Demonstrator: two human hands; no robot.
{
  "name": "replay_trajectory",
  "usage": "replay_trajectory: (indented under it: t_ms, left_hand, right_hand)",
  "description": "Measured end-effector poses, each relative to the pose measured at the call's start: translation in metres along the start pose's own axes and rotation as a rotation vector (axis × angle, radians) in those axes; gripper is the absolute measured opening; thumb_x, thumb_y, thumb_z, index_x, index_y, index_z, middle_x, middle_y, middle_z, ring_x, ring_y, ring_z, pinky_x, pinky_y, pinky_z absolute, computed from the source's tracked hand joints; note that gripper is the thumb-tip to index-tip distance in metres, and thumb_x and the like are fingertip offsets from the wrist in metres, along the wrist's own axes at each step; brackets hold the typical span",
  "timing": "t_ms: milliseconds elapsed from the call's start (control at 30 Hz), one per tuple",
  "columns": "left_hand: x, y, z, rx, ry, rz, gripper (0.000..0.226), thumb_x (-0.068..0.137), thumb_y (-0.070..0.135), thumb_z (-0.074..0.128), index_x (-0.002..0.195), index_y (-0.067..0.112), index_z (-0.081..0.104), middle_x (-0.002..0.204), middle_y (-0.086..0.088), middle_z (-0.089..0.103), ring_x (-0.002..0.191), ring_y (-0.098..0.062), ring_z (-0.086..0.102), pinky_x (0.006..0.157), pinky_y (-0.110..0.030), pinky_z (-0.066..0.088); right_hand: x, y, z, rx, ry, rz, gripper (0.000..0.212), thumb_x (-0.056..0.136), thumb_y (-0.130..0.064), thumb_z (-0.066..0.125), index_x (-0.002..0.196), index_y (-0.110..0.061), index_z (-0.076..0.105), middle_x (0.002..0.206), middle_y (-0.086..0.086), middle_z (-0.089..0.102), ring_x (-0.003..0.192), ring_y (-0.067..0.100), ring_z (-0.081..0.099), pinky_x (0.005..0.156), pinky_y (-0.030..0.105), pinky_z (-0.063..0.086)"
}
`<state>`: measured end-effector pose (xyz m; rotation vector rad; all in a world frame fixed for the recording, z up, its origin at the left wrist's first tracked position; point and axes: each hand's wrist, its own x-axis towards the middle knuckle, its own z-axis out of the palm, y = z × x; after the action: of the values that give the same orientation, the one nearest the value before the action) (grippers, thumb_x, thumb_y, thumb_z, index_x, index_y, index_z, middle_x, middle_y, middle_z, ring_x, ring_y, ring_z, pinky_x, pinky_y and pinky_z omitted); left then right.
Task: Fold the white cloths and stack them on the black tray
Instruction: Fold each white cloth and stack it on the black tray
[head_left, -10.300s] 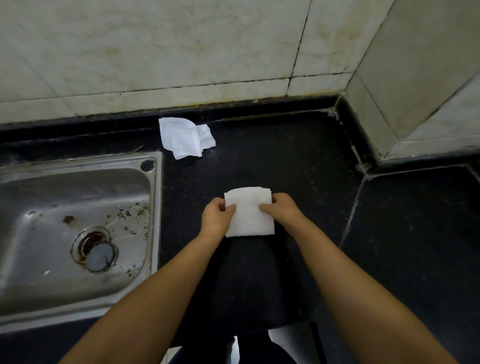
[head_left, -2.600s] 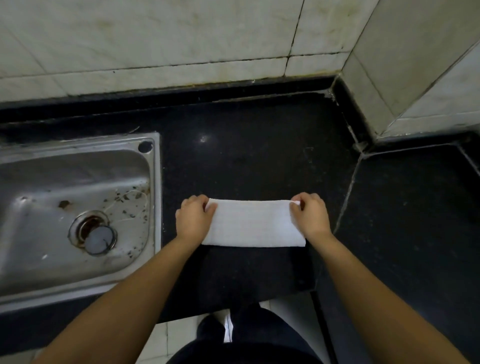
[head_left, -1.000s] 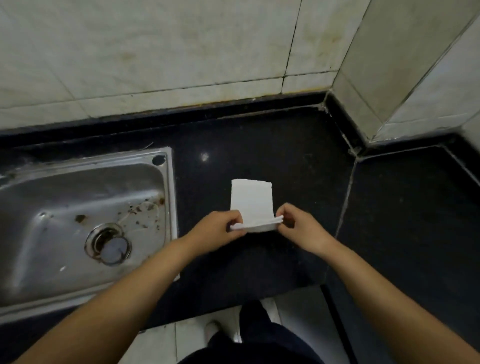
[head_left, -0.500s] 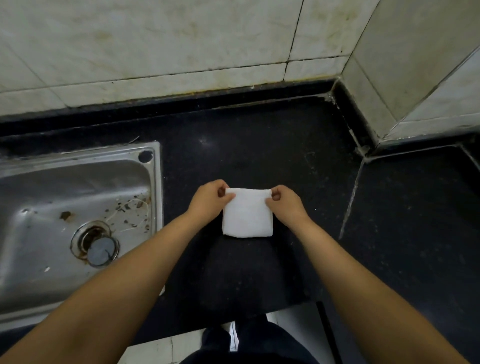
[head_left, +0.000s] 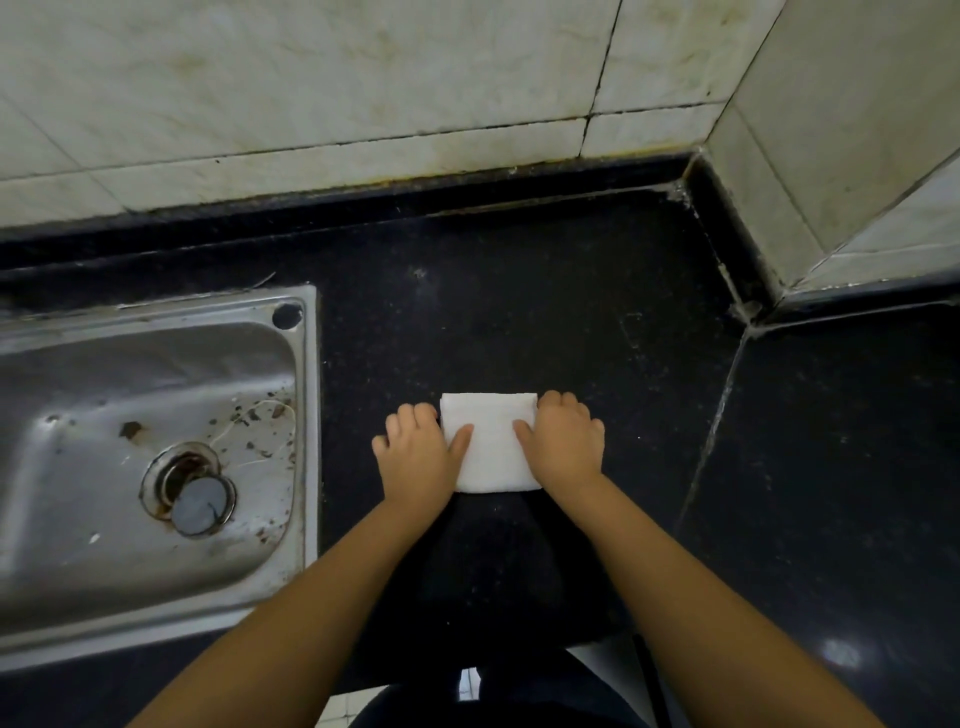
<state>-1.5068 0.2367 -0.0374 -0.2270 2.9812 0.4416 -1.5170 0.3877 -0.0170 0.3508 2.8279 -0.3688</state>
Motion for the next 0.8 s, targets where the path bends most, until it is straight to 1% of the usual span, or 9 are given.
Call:
replay_trajectory:
  t_ms: [133,200,267,333,433,533,667,733,800]
  left_hand:
    - [-0.002,-0.006,0.009,0.052,0.093,0.081,0.040,0.090,0.046,0.051,0.106,0.010,0.057,0.106,-0.010,0.056,0.098,-0.026,0.051,0.085,-0.038,0.038]
    - [-0.002,-0.007,0.007,0.032,0.065,0.095,0.037,0.091,0.043,0.050,0.107,0.011,0.057,0.111,-0.008,0.053,0.101,-0.025,0.048,0.089,-0.037,0.036]
    - [-0.001,-0.004,0.001,-0.016,-0.002,0.099,0.032,0.093,0.039,0.049,0.110,0.013,0.056,0.118,-0.006,0.049,0.110,-0.023,0.044,0.095,-0.036,0.032]
    - [0.000,0.001,-0.011,-0.156,-0.068,0.084,0.022,0.094,0.032,0.050,0.104,0.014,0.056,0.114,-0.004,0.051,0.110,-0.023,0.046,0.096,-0.037,0.034]
    - [-0.001,0.005,-0.034,-0.612,-0.249,0.032,0.009,0.093,0.023,0.052,0.093,0.014,0.050,0.097,-0.003,0.057,0.093,-0.019,0.055,0.076,-0.029,0.043]
    - [-0.014,0.005,-0.058,-0.917,-0.374,0.003,0.012,0.092,0.015,0.055,0.101,0.011,0.050,0.108,-0.010,0.062,0.092,-0.019,0.060,0.063,-0.026,0.047]
    - [-0.044,0.009,-0.079,-1.140,-0.692,-0.065,0.045,0.090,0.006,0.056,0.132,0.007,0.040,0.118,-0.008,0.058,0.092,-0.018,0.060,0.068,-0.031,0.051]
    - [-0.066,0.017,-0.083,-1.195,-0.931,-0.126,0.034,0.092,0.005,0.053,0.125,0.001,0.048,0.124,-0.014,0.058,0.090,-0.021,0.060,0.072,-0.035,0.050]
    - [-0.098,0.027,-0.085,-1.165,-1.163,-0.199,0.028,0.094,0.013,0.052,0.119,0.002,0.055,0.112,-0.013,0.063,0.088,-0.022,0.061,0.076,-0.038,0.049]
  right_hand:
    - [0.001,-0.009,-0.001,-0.035,-0.015,0.013,0.035,0.097,-0.031,0.045,0.123,-0.010,0.051,0.126,0.010,0.053,0.117,0.026,0.051,0.096,0.038,0.038]
    - [-0.002,-0.013,-0.002,-0.024,-0.017,0.042,0.031,0.097,-0.026,0.044,0.122,-0.010,0.053,0.125,0.011,0.054,0.116,0.027,0.051,0.095,0.038,0.039]
    - [-0.007,-0.014,-0.004,0.068,-0.026,0.090,0.029,0.096,-0.022,0.043,0.119,-0.008,0.054,0.122,0.012,0.057,0.113,0.029,0.053,0.093,0.039,0.040]
    - [-0.015,-0.013,-0.012,0.288,-0.054,0.167,0.026,0.093,-0.019,0.045,0.113,-0.005,0.054,0.115,0.012,0.059,0.108,0.031,0.056,0.088,0.037,0.043]
    - [-0.029,-0.006,-0.026,0.705,-0.072,0.264,0.014,0.091,-0.016,0.052,0.100,-0.005,0.053,0.094,0.006,0.058,0.092,0.025,0.056,0.073,0.030,0.042]
    - [-0.061,0.003,-0.040,1.055,-0.005,0.326,0.021,0.086,-0.010,0.058,0.106,-0.003,0.059,0.099,0.008,0.066,0.091,0.022,0.064,0.073,0.032,0.052]
    - [-0.129,0.018,-0.050,1.456,0.039,0.387,0.012,0.088,0.000,0.056,0.094,-0.006,0.064,0.088,0.009,0.067,0.078,0.020,0.064,0.068,0.031,0.052]
    - [-0.169,0.029,-0.048,1.525,0.095,0.445,0.011,0.088,-0.001,0.057,0.096,-0.004,0.065,0.092,0.011,0.068,0.080,0.023,0.065,0.070,0.034,0.053]
    - [-0.212,0.044,-0.043,1.570,0.176,0.493,0.021,0.088,-0.005,0.058,0.107,0.000,0.065,0.103,0.017,0.069,0.093,0.030,0.066,0.083,0.042,0.053]
